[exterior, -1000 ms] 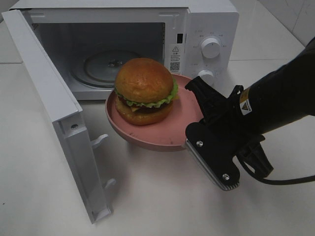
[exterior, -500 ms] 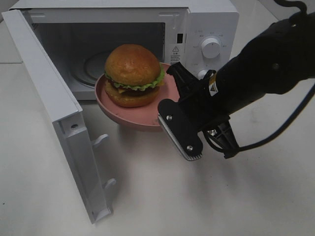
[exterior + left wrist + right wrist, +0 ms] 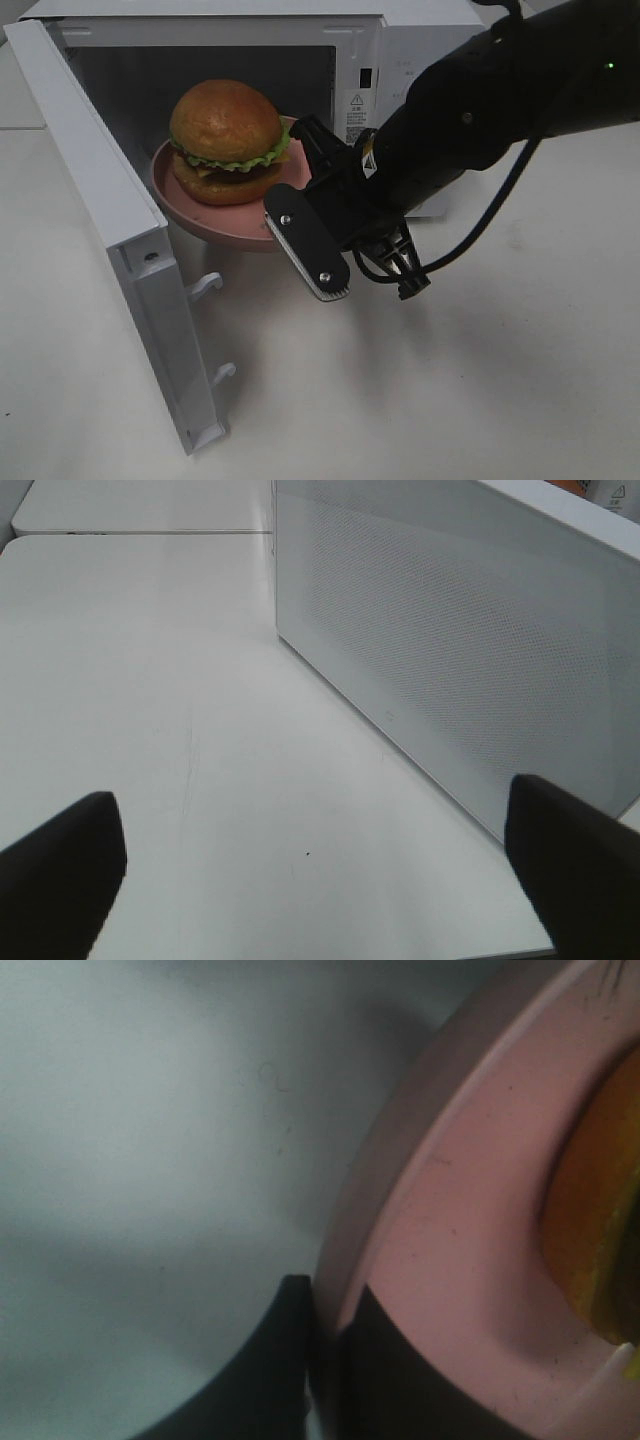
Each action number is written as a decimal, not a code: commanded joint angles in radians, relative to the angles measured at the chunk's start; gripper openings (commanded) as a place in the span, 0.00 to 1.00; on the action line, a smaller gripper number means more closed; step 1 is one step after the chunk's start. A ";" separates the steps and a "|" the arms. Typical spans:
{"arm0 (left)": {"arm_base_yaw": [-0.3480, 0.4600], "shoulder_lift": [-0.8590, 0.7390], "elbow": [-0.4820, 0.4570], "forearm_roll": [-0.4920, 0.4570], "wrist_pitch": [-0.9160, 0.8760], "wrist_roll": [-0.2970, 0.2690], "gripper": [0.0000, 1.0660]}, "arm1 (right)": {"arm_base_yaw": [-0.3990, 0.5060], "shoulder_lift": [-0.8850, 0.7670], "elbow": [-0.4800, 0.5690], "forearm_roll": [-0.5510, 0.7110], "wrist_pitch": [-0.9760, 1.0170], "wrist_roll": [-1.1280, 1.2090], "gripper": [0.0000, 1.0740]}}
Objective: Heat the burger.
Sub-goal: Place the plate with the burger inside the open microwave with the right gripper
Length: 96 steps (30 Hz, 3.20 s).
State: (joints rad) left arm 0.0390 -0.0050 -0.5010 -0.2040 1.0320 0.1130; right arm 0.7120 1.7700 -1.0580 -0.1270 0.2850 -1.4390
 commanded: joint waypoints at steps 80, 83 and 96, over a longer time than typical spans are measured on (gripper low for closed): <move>-0.002 -0.023 0.004 -0.002 -0.008 -0.005 0.92 | -0.032 0.558 -0.850 -0.131 0.233 0.313 0.55; -0.002 -0.023 0.004 -0.002 -0.008 -0.005 0.92 | -0.025 0.550 -0.850 -0.123 0.233 0.315 0.59; -0.002 -0.023 0.004 -0.002 -0.008 -0.005 0.92 | -0.022 0.438 -0.657 -0.120 0.116 0.326 0.69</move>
State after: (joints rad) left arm 0.0390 -0.0050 -0.5010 -0.2040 1.0320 0.1130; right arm 0.6880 2.2420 -1.7480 -0.2540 0.4380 -1.1210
